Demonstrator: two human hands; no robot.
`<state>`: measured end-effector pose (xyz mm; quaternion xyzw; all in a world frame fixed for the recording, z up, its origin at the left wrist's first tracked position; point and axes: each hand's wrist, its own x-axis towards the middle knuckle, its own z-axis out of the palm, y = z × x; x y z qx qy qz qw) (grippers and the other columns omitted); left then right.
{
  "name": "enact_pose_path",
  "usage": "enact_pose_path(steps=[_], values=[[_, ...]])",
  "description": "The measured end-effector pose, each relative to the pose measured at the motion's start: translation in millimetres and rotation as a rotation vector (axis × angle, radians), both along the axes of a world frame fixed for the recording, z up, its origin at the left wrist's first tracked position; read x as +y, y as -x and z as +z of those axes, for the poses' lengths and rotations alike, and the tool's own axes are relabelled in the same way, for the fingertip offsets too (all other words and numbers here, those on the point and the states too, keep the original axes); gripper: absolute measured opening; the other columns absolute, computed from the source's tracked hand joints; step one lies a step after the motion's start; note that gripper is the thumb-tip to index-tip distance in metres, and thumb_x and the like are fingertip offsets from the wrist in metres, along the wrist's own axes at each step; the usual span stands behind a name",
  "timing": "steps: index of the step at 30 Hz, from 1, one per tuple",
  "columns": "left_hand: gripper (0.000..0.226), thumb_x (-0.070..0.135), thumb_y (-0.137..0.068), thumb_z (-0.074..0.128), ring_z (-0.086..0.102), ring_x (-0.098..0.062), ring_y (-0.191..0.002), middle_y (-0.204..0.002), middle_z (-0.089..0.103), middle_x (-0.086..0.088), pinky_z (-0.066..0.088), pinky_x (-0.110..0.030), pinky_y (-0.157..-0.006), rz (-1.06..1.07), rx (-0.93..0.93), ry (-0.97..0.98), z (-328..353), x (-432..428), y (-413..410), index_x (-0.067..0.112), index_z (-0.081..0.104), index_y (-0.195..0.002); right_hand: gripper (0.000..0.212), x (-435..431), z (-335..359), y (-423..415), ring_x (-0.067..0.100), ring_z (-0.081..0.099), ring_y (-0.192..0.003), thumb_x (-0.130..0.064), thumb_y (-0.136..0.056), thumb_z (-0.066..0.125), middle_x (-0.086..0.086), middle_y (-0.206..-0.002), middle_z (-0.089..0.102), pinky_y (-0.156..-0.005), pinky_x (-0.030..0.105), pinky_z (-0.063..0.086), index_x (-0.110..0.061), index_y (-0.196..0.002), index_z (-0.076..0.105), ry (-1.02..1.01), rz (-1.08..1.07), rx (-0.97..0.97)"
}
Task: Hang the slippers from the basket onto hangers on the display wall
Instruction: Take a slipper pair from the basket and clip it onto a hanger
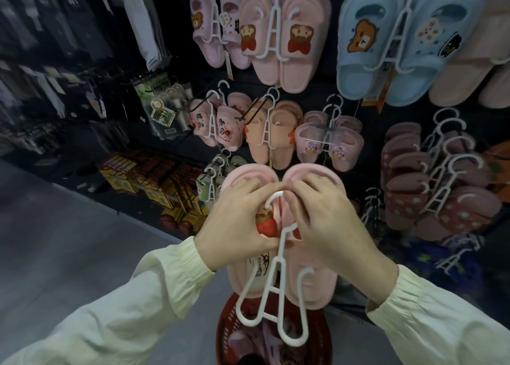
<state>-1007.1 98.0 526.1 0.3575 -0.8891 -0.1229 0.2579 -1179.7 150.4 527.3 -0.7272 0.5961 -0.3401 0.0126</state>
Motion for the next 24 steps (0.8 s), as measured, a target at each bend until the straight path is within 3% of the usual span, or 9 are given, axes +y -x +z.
enact_pose_path(steps=[6, 10, 13, 16, 19, 24], values=[[0.103, 0.06, -0.066, 0.079, 0.049, -0.013, -0.122, -0.128, 0.056, 0.006, 0.041, -0.037, -0.107, 0.001, -0.073, -0.025, 4, 4, -4, 0.02, 0.038, -0.151, 0.021, -1, -7, 13, 0.011, 0.052, -0.084, -0.03, -0.101, 0.037, -0.012, -0.088, 0.053, -0.077, 0.039, 0.047, -0.025, -0.088, 0.053, 0.062, -0.035, -0.06], [0.103, 0.059, -0.068, 0.082, 0.044, -0.008, -0.122, -0.124, 0.053, 0.01, 0.033, -0.024, -0.109, -0.054, -0.055, -0.083, 7, 8, -7, 0.018, 0.038, -0.152, 0.018, -4, -9, 20, -0.002, 0.044, -0.081, -0.023, -0.104, 0.042, -0.02, -0.086, 0.047, -0.077, 0.016, 0.033, -0.032, -0.089, 0.044, 0.076, -0.04, -0.08], [0.099, 0.057, -0.069, 0.083, 0.044, -0.007, -0.127, -0.128, 0.051, 0.011, 0.038, -0.032, -0.109, -0.117, -0.06, -0.096, 5, 10, -7, 0.019, 0.04, -0.149, 0.023, -6, -8, 22, -0.007, 0.047, -0.081, -0.018, -0.104, 0.046, -0.024, -0.079, 0.044, -0.072, 0.007, 0.033, -0.033, -0.086, 0.044, 0.06, -0.052, -0.143], [0.1, 0.055, -0.067, 0.086, 0.037, -0.009, -0.137, -0.14, 0.039, 0.012, 0.041, -0.035, -0.109, -0.163, -0.052, -0.16, 4, 12, -8, 0.02, 0.039, -0.147, 0.022, -9, -4, 27, -0.002, 0.049, -0.079, -0.02, -0.104, 0.044, -0.019, -0.08, 0.049, -0.071, 0.009, 0.035, -0.029, -0.084, 0.048, 0.071, -0.062, -0.179], [0.1, 0.051, -0.065, 0.088, 0.036, -0.009, -0.135, -0.14, 0.031, 0.012, 0.044, -0.03, -0.107, -0.225, -0.033, -0.21, 3, 15, -12, 0.02, 0.037, -0.145, 0.021, -11, 2, 33, 0.004, 0.051, -0.077, -0.024, -0.104, 0.042, -0.009, -0.084, 0.057, -0.069, 0.011, 0.037, -0.025, -0.086, 0.054, 0.09, -0.074, -0.215], [0.09, 0.047, -0.065, 0.09, 0.04, -0.015, -0.131, -0.134, 0.033, 0.003, 0.046, -0.03, -0.103, -0.305, -0.043, -0.168, 2, 19, -14, 0.016, 0.045, -0.137, 0.022, -13, 9, 39, -0.001, 0.053, -0.078, -0.024, -0.104, 0.043, -0.013, -0.081, 0.055, -0.066, 0.01, 0.034, -0.027, -0.084, 0.051, 0.094, -0.08, -0.237]])
